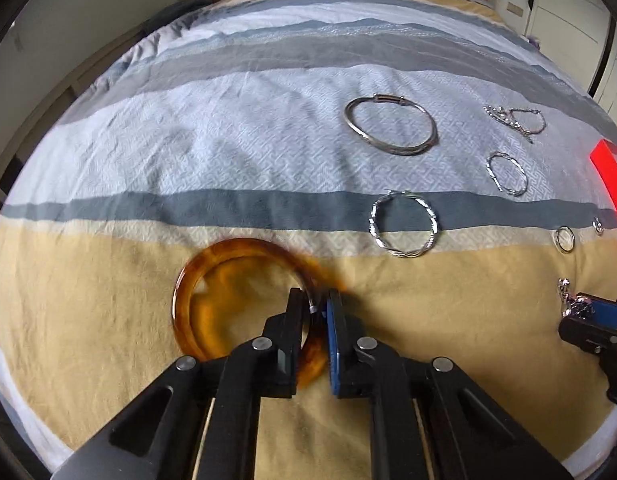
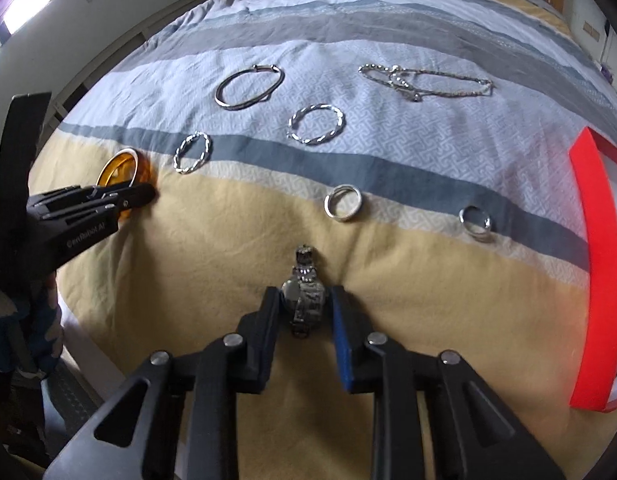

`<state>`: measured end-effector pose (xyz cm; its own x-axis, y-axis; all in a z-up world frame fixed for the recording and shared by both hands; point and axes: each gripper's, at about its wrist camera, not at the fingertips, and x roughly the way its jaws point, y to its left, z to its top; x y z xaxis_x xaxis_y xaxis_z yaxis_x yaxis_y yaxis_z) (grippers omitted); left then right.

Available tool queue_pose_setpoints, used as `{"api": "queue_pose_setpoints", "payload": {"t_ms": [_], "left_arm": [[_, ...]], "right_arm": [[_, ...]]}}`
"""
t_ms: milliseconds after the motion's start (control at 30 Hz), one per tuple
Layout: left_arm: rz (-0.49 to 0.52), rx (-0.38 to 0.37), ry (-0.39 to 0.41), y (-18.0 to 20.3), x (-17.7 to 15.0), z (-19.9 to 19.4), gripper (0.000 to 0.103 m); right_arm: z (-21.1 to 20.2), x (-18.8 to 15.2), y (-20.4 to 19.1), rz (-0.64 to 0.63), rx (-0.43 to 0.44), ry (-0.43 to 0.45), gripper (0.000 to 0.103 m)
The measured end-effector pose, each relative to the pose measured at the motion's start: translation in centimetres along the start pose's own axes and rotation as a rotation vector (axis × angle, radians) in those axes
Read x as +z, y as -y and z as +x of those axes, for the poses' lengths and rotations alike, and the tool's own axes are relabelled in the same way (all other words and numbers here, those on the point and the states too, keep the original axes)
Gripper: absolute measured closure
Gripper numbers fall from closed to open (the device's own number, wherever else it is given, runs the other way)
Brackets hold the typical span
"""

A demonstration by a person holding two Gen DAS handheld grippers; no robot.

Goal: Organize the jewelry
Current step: 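Grasp the amber bangle with the left tool while the right tool grasps the watch, drop both in box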

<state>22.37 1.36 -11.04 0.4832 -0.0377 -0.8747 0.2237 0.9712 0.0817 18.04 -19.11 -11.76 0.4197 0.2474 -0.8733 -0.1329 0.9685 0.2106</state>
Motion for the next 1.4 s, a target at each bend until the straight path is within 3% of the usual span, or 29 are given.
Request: {"api": "queue_pose_setpoints", "payload": {"t_ms": [267, 533, 700, 1067, 1233, 1400], "left_arm": [[-0.036, 0.019, 0.018, 0.6, -0.5, -2.8, 0.093], [-0.007, -0.065, 0.068, 5.4, -0.2, -8.1, 0.093], [0.063, -0.183, 0.092, 11.8, 1.8, -10.5, 0.093], [0.294, -0.407, 0.166, 29.1, 8.8, -12.1, 0.093], [0.354, -0.440, 0.142, 35.3, 10.5, -9.0, 0.093], [0.429, -0.400, 0.116, 38.5, 10.6, -5.0, 0.093]], "right_arm": [[-3.7, -1.5, 1.0, 0.027, 0.048, 0.058, 0.079], [-10.0, -3.4, 4.2, 0.073, 0.047, 0.158, 0.079], [-13.1, -3.9, 8.2, 0.098, -0.016, 0.199, 0.079], [-17.7, -2.2, 23.0, 0.236, -0.226, 0.263, 0.079], [-16.2, -1.3, 28.1, 0.294, -0.245, 0.250, 0.079], [-12.9, -0.8, 30.5, 0.292, -0.267, 0.189, 0.079]]}}
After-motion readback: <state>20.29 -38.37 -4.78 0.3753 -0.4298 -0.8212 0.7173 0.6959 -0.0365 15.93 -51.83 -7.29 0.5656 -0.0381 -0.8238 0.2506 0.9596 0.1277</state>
